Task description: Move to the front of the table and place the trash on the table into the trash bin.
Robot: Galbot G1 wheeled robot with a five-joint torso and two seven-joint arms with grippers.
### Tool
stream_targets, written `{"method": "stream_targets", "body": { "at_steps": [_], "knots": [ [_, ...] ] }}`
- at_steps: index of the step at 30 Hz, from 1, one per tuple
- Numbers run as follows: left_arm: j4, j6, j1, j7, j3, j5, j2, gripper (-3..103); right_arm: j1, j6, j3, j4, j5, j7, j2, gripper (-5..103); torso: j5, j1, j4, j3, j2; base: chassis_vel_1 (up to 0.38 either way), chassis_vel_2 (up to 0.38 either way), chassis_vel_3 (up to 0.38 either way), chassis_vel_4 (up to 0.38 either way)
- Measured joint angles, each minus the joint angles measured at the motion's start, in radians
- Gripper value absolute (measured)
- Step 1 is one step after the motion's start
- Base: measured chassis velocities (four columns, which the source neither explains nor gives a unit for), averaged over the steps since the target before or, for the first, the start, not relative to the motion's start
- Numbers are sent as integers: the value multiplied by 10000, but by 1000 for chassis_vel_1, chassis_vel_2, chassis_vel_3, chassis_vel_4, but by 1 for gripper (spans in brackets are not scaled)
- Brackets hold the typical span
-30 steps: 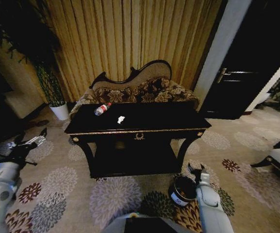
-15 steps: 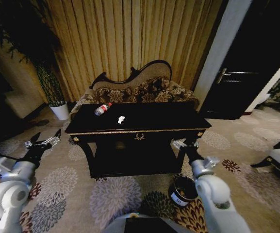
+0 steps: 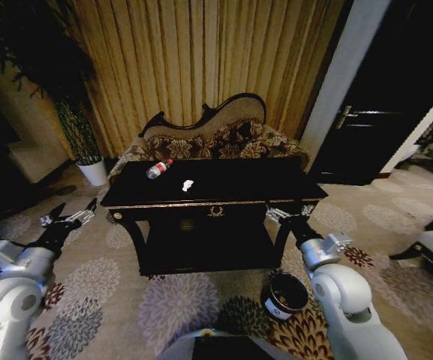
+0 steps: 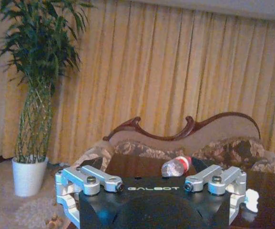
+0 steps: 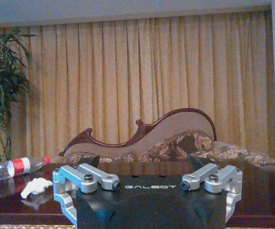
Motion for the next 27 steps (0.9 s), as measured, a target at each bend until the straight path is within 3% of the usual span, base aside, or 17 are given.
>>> {"method": "stream_targets", "body": {
  "at_steps": [21, 27],
  "knots": [
    [-61, 74, 178, 14, -113, 13, 95, 100, 225, 405, -401, -493, -339, -1, 183, 100, -1, 9, -1, 3, -4, -195, 193, 200, -193],
    [-200, 72, 278, 13, -75, 24, 1, 100, 192, 409, -895, -509, -232, 0, -273, 100, 0, 1, -1, -1, -2, -12, 15, 16, -9]
  ]
}}
